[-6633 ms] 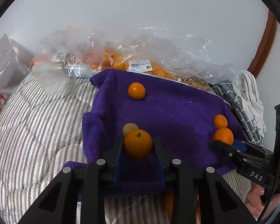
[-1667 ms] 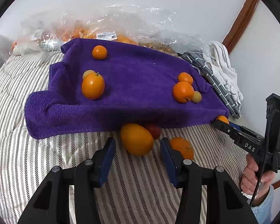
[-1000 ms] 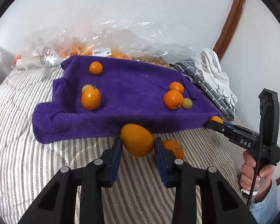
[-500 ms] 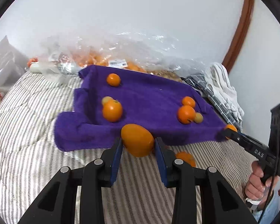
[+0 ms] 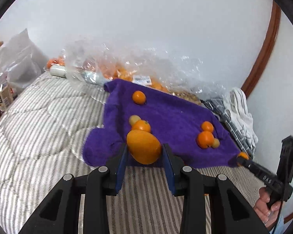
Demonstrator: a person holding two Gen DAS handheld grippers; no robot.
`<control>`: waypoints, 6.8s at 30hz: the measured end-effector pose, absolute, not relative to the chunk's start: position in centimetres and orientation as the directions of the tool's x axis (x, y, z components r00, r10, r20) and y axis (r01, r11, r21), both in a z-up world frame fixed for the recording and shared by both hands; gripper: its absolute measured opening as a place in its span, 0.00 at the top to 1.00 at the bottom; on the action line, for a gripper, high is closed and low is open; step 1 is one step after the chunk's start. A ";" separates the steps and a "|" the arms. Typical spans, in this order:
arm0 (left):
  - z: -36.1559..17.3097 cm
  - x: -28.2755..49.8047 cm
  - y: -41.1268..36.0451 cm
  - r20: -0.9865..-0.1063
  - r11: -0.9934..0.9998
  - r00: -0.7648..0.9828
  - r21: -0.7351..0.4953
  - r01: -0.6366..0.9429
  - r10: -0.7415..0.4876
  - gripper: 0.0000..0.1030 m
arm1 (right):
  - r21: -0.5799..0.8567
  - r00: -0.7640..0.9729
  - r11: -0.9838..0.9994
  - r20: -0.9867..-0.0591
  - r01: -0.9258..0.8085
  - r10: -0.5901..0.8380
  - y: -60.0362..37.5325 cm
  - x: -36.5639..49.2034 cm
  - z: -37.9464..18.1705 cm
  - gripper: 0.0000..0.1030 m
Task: Organize fruits
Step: 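Lift the orange with the right gripper and carry it over the towel, then lower the orange onto the towel and open the right gripper, then move the right gripper to the last orange on the bed and close, then lift the orange with the right gripper while the left gripper grasps the small red fruit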
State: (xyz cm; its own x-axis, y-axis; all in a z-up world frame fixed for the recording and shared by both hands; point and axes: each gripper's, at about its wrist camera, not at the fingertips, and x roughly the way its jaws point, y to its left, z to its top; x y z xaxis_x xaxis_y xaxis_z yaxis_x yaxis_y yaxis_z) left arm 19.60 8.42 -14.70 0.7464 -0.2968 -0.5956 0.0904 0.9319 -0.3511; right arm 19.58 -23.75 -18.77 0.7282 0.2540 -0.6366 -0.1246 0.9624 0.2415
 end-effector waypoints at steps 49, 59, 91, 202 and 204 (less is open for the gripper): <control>-17.1 34.2 5.2 -0.760 0.970 0.621 -0.244 -0.001 -0.190 0.68 | 0.259 0.678 0.964 -0.699 -0.055 0.226 -24.4 28.7 -19.8 0.66; -17.2 33.9 5.0 -0.739 0.966 0.640 -0.258 0.018 -0.209 0.68 | 0.262 0.671 0.964 -0.705 -0.055 0.230 -24.3 28.5 -19.7 0.66; -15.8 19.0 7.1 -0.718 0.995 0.689 -0.063 0.077 -0.098 0.57 | 0.148 0.760 0.983 -0.625 -0.108 0.178 -22.7 25.0 -16.6 0.60; -12.9 20.5 3.1 -0.586 0.961 0.769 -0.244 0.133 -0.255 0.80 | 0.258 0.677 0.955 -0.677 -0.147 0.287 -23.7 19.6 -19.4 0.60; -12.7 20.5 3.5 -0.581 0.961 0.774 -0.249 0.124 -0.250 0.80 | 0.264 0.681 0.953 -0.672 -0.148 0.292 -23.9 19.5 -19.4 0.60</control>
